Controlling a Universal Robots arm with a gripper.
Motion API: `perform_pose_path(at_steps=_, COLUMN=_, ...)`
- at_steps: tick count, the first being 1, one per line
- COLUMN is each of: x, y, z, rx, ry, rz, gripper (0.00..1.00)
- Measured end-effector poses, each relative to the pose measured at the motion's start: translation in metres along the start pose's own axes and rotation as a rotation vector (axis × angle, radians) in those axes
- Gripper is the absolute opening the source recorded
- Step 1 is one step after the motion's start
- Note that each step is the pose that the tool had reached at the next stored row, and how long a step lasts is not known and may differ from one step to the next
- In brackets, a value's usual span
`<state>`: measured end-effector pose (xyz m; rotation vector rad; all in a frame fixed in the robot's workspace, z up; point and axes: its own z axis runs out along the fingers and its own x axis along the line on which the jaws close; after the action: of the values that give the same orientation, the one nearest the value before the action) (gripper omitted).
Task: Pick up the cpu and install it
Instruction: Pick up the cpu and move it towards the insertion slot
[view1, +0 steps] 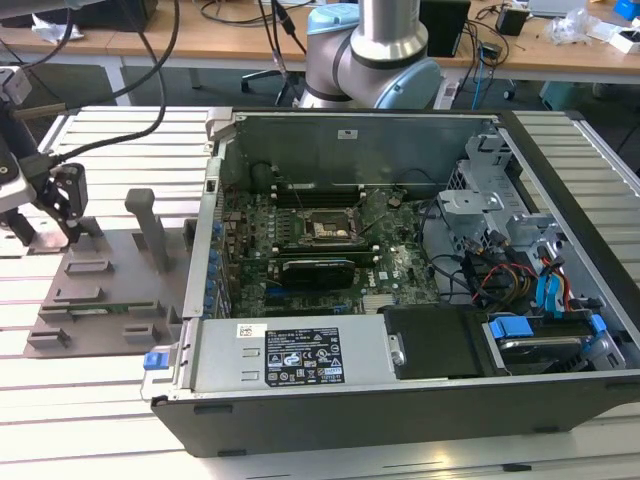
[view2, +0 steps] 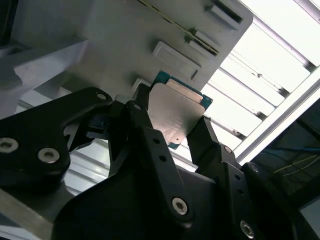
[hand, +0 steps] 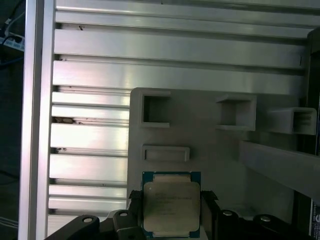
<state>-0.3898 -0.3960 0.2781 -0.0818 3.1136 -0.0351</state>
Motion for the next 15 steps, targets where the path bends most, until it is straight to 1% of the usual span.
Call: perform_pose_path(at_steps=15, x=-0.0005, y=-0.0005, z=-0.0202, rx=0.0000, ry=-0.0001, rz=0.000, gripper=0.55)
